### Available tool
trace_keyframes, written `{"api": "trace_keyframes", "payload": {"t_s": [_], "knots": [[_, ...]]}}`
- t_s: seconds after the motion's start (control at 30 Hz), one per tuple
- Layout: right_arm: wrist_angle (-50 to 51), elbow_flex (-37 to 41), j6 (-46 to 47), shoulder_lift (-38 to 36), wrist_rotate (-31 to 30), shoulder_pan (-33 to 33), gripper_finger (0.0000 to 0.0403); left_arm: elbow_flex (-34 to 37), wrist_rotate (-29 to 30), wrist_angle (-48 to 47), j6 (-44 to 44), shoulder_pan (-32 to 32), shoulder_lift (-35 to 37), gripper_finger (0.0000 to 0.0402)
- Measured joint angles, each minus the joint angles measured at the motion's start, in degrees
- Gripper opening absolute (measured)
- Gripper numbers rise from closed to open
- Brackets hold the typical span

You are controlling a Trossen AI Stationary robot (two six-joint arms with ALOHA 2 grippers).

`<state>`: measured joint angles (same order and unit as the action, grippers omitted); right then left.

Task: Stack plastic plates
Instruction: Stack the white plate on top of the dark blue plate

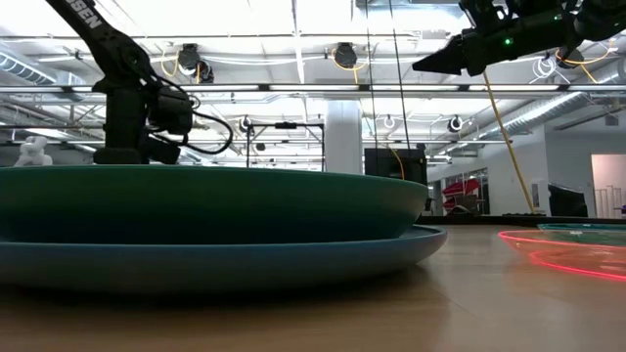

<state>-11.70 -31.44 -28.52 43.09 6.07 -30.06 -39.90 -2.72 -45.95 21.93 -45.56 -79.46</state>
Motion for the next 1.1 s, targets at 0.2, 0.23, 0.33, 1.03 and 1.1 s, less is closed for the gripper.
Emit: {"api": "trace_keyframes", "payload": {"t_s": [0.2,0.23,0.33,1.03,1.1], "knots": [[0.00,0.00,0.12,0.00,0.00,-0.01,0.0004,0.00,0.00,0.08,0.00,0.00,-0.07,0.0220],[0.00,0.00,0.12,0.00,0.00,0.00,0.0004,0.01,0.00,0.37,-0.03,0.00,-0.19,0.0220],[0.00,0.00,0.08,0.00,0.00,0.00,0.0004,1.53,-0.09,3.66,-0.52,0.02,-1.32,0.0220],[0.00,0.00,-0.03,0.00,0.00,0.00,0.0004,1.18,0.59,2.39,-0.98,4.21,-2.57,0.0021],[-0.02,0.00,0.25,0.00,0.00,0.00,0.0004,0.76,0.55,1.76,-0.95,4.45,-2.56,0.0012]]}}
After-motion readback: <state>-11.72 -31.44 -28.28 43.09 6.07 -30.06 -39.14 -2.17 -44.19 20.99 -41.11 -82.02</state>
